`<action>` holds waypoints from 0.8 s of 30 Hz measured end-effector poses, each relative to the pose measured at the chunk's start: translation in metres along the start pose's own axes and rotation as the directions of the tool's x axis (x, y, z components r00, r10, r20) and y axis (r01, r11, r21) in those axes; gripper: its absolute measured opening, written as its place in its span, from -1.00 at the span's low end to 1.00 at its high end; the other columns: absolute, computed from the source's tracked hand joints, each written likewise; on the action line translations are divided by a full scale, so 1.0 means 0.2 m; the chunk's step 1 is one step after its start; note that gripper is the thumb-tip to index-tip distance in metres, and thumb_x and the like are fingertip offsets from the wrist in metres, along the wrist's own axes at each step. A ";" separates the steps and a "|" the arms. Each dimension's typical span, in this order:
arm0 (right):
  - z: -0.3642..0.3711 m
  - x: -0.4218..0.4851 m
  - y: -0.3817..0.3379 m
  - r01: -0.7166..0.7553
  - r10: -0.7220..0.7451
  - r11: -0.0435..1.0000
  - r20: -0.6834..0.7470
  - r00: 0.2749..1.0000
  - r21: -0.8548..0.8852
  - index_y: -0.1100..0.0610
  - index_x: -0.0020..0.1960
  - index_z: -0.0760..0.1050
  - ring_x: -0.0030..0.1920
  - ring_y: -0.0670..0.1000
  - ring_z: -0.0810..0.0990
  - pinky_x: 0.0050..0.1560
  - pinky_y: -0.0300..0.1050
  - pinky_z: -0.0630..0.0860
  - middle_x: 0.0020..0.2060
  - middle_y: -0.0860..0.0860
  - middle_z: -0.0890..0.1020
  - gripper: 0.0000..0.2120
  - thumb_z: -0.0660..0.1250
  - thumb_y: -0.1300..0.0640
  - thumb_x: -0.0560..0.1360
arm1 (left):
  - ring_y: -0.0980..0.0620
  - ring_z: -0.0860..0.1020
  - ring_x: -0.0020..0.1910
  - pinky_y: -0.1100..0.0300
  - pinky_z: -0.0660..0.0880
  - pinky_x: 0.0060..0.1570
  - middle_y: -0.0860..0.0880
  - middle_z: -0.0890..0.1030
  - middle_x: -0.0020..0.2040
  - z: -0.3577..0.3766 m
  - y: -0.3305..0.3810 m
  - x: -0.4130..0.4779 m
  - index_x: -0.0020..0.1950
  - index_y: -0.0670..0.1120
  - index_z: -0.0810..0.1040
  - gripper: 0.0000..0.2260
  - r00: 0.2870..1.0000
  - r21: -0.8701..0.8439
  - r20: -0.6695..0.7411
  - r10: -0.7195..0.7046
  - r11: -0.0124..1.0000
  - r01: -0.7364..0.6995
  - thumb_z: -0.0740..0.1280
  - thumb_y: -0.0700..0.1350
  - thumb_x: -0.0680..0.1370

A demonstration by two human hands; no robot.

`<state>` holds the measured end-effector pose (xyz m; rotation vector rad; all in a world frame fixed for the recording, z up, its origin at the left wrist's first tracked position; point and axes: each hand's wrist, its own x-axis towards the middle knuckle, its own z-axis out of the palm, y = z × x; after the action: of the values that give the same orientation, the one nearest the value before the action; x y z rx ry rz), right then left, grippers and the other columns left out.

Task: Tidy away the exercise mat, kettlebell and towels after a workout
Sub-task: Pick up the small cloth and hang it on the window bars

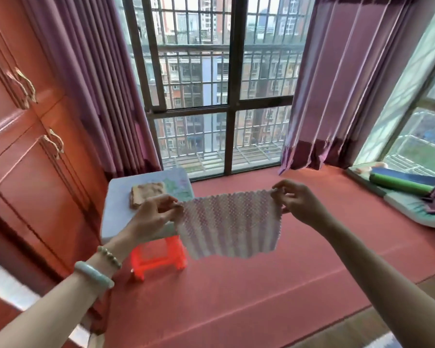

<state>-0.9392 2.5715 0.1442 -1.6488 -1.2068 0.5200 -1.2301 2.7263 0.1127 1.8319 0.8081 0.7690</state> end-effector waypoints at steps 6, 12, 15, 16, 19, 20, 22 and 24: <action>0.02 0.51 0.16 -0.049 0.050 0.999 -0.050 0.998 0.013 0.08 -0.18 0.50 -0.44 -0.19 0.52 -0.47 -0.29 0.50 -0.35 0.05 0.52 -0.82 0.29 0.33 0.51 | 0.28 0.56 -0.39 0.42 0.46 -0.34 -0.05 0.63 -0.26 -0.01 -0.12 0.58 -0.13 -0.07 0.55 -0.90 0.998 0.069 -0.047 0.033 0.997 -0.029 0.42 -0.26 0.47; -0.06 1.14 0.35 -0.016 0.015 1.000 -0.078 0.997 -0.018 0.02 -0.22 0.50 -0.37 -0.06 0.50 -0.46 -0.26 0.51 -0.34 0.03 0.54 -0.75 0.30 0.34 0.51 | -0.05 0.66 -0.19 0.11 0.58 -0.08 -0.09 0.68 -0.22 0.04 -0.24 1.21 -0.17 0.02 0.61 -0.94 0.998 0.069 0.006 0.055 0.996 -0.055 0.44 -0.12 0.42; -0.12 1.46 0.42 -0.029 0.028 0.999 -0.075 0.997 -0.015 0.04 -0.22 0.50 -0.37 -0.06 0.50 -0.45 -0.26 0.51 -0.33 0.04 0.54 -0.76 0.29 0.34 0.51 | 0.01 0.66 -0.24 0.10 0.60 -0.10 -0.02 0.69 -0.25 0.05 -0.25 1.57 -0.19 0.10 0.63 -0.81 0.998 0.058 0.025 0.051 0.997 -0.053 0.44 -0.22 0.42; -0.14 1.56 0.44 -0.033 0.032 0.999 -0.073 0.997 -0.014 0.05 -0.22 0.50 -0.36 -0.05 0.50 -0.45 -0.25 0.52 -0.33 0.04 0.54 -0.77 0.29 0.35 0.51 | 0.02 0.66 -0.25 0.10 0.60 -0.11 -0.02 0.68 -0.27 0.05 -0.26 1.68 -0.20 0.06 0.64 -0.79 0.999 0.057 0.027 0.047 0.997 -0.049 0.44 -0.28 0.42; -0.19 1.88 0.50 -0.023 0.023 1.000 -0.052 0.998 -0.011 0.11 -0.18 0.50 -0.35 -0.01 0.51 -0.44 -0.18 0.55 -0.34 0.03 0.54 -0.81 0.28 0.37 0.50 | 0.07 0.63 -0.29 0.16 0.59 -0.14 -0.03 0.67 -0.29 0.07 -0.31 2.00 -0.15 -0.12 0.61 -0.84 0.999 0.015 -0.009 0.050 0.999 -0.050 0.43 -0.37 0.42; -0.20 1.98 0.52 -0.027 0.027 1.000 -0.049 0.998 -0.009 0.13 -0.18 0.50 -0.34 0.01 0.51 -0.43 -0.18 0.56 -0.34 0.05 0.54 -0.83 0.28 0.36 0.50 | 0.10 0.62 -0.29 0.23 0.58 -0.17 -0.02 0.66 -0.29 0.08 -0.32 2.10 -0.14 -0.15 0.60 -0.84 0.999 0.000 -0.028 0.045 0.999 -0.045 0.42 -0.39 0.41; -0.19 2.16 0.57 -0.037 0.037 0.999 -0.032 0.999 -0.004 0.13 -0.18 0.50 -0.34 0.00 0.51 -0.43 -0.19 0.56 -0.33 0.07 0.54 -0.83 0.29 0.35 0.51 | 0.10 0.61 -0.30 0.29 0.57 -0.20 -0.02 0.66 -0.29 0.09 -0.34 2.26 -0.13 -0.16 0.59 -0.82 0.998 -0.025 -0.057 0.033 0.999 -0.034 0.41 -0.42 0.41; -0.19 2.35 0.61 -0.051 0.051 0.999 -0.017 0.999 0.007 0.10 -0.20 0.49 -0.36 -0.03 0.50 -0.43 -0.21 0.54 -0.34 0.06 0.53 -0.81 0.28 0.35 0.51 | 0.15 0.60 -0.35 0.35 0.54 -0.27 0.00 0.66 -0.33 0.10 -0.36 2.43 -0.14 -0.18 0.59 -0.84 0.998 -0.019 -0.053 0.026 0.999 -0.027 0.40 -0.42 0.42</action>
<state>-0.6592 2.9690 0.1454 -1.6786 -1.1522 0.5399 -0.9458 3.1268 0.1141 1.8147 0.8090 0.8423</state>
